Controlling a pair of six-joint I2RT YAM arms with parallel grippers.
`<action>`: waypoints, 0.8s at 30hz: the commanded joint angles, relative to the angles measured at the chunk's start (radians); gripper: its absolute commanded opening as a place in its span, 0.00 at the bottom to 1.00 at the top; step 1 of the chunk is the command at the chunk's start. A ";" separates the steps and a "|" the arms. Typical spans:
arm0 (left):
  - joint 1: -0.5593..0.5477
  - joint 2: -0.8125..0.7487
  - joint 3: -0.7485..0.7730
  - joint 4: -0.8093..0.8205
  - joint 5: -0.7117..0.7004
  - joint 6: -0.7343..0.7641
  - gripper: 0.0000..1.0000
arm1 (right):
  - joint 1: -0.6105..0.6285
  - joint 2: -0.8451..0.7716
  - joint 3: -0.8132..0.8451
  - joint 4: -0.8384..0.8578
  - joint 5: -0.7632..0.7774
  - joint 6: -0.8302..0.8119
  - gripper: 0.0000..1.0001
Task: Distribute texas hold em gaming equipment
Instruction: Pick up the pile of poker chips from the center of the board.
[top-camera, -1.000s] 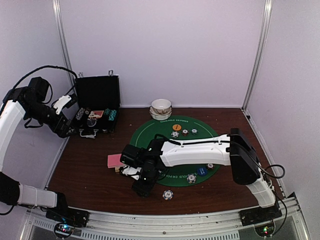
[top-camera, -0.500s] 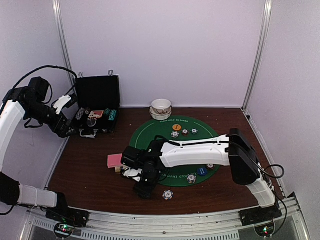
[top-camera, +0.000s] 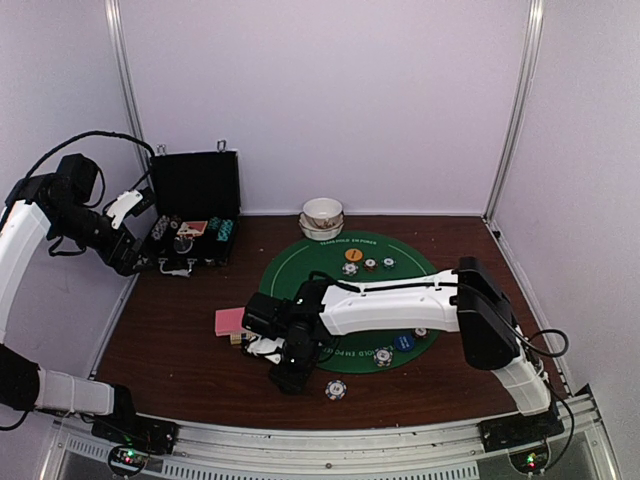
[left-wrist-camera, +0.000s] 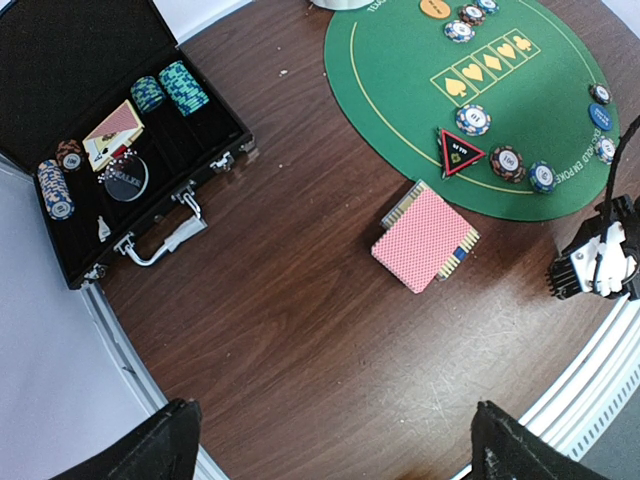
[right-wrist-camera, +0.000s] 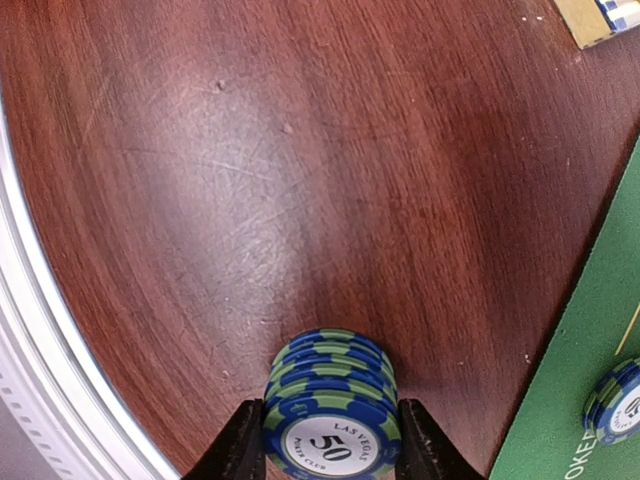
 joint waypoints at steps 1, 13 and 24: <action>0.008 -0.020 0.017 0.001 0.000 0.013 0.98 | 0.008 -0.016 0.023 -0.028 0.011 0.003 0.27; 0.007 -0.024 0.021 0.000 -0.006 0.013 0.98 | -0.002 -0.108 0.040 -0.099 0.109 0.011 0.04; 0.007 -0.022 0.018 0.000 -0.008 0.017 0.98 | -0.022 -0.166 0.031 -0.134 0.203 0.048 0.00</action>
